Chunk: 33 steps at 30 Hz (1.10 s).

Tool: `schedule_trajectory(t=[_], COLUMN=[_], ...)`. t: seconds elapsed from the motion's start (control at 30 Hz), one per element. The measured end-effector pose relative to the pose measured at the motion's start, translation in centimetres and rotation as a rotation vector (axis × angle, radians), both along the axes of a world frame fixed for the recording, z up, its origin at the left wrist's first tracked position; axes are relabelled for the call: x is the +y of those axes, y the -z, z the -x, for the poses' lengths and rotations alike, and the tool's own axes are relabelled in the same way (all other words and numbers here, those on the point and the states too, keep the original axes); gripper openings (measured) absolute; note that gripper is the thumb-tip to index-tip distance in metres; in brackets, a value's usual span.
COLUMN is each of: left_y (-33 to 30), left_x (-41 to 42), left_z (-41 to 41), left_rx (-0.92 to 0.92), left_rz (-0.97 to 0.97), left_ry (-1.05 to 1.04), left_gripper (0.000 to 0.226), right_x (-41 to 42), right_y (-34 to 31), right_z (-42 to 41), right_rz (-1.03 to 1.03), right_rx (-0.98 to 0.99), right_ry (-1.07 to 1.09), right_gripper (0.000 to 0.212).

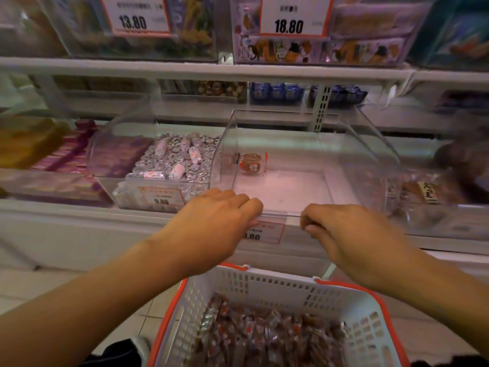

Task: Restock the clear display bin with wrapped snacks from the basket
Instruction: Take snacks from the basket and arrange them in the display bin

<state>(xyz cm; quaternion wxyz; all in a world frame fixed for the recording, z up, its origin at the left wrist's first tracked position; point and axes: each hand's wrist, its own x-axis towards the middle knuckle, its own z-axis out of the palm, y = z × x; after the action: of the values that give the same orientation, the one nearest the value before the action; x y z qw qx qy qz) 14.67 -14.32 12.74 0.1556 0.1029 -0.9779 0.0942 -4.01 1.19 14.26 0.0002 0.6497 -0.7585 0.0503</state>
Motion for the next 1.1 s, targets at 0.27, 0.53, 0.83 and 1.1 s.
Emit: schedule_trajectory(t=[0.27,0.53,0.83,1.1], left_y=[-1.4,2.8,25.7,33.1], left_x=[1.3,2.5,6.3,9.1], left_z=[-0.5,-3.3,-7.8,-7.6], left_rx=[-0.01,0.086,-0.818,-0.749], left_rz=[-0.042,-0.143,-0.871,-1.096], left_ry=[-0.054,0.156,-0.609,-0.884], left_gripper=[0.034,0.018,0.048,0.1], right_x=[0.7,3.2,6.5,8.5], right_y=[-1.1,3.6,26.0,34.6], right_z=[-0.6,-5.1,-6.1,-7.5], right_rz=[0.046,-0.353,-0.913,-0.655], right_rx=[-0.041,-0.066,-0.498,-0.627], right_ry=[0.01,-0.3,0.188,0.628], right_gripper=[0.022,0.031,0.077,0.125])
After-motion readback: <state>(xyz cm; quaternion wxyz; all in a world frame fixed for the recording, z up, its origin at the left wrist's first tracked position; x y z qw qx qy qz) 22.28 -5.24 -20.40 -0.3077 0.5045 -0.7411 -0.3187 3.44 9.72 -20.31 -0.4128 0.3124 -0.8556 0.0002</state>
